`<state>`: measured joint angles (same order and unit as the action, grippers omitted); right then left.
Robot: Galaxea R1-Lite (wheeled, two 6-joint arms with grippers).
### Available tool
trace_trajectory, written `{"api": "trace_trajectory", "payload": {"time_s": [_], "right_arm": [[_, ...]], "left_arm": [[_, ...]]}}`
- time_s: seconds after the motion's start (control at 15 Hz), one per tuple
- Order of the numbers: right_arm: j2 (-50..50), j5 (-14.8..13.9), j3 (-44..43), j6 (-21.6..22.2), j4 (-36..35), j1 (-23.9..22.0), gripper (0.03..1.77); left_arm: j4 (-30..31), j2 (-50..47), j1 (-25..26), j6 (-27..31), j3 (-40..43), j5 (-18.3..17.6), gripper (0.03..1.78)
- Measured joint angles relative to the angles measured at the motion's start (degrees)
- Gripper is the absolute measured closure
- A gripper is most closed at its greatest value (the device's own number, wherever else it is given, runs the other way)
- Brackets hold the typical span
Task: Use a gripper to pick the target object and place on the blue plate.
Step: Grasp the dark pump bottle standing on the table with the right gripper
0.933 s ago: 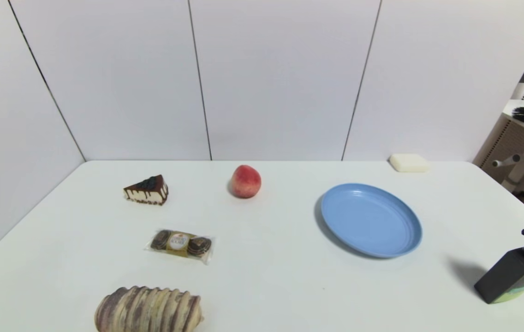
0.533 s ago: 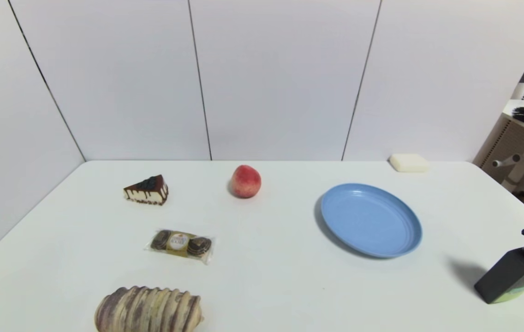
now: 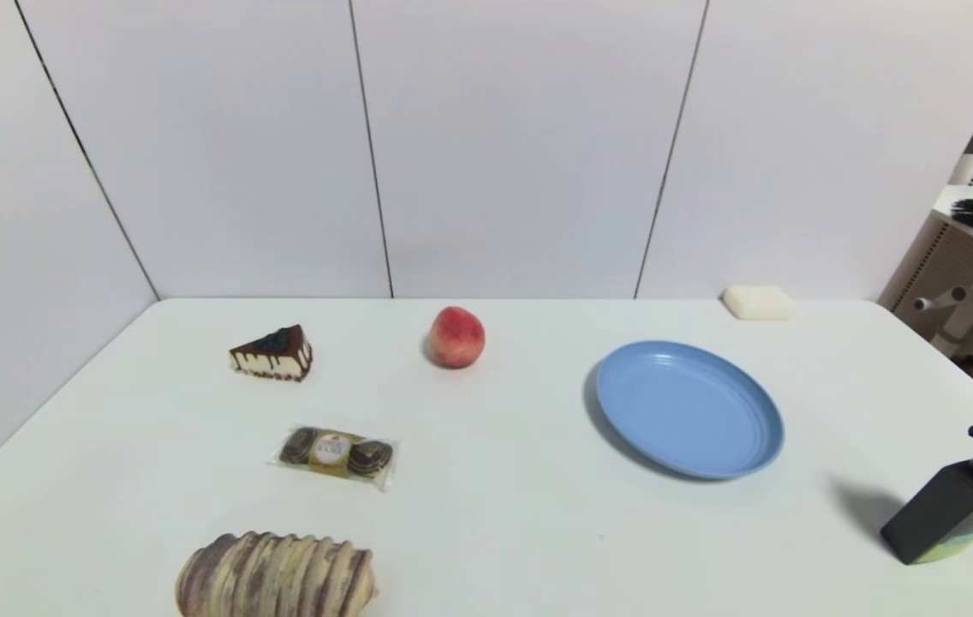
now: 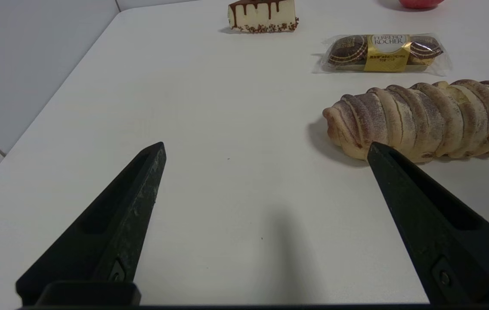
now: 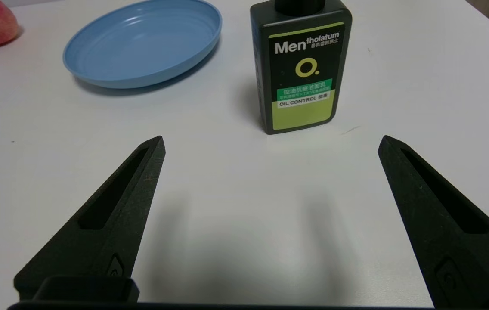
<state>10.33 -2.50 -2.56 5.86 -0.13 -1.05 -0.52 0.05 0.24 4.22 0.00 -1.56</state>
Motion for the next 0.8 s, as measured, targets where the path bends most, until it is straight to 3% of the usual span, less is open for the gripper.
{"api": "trace_trajectory", "payload": {"time_s": [0.53,0.8], "right_arm": [[14.5,0.6,-8.5,-0.5,1.0,-6.6,0.09],[18.1,0.7,-8.2,-2.1,1.1,-8.3,0.09]], "left_arm": [[0.0,0.0,0.0,0.0,0.0,0.0,0.12],[0.0,0.0,0.0,0.0,0.0,0.0,0.12]]}}
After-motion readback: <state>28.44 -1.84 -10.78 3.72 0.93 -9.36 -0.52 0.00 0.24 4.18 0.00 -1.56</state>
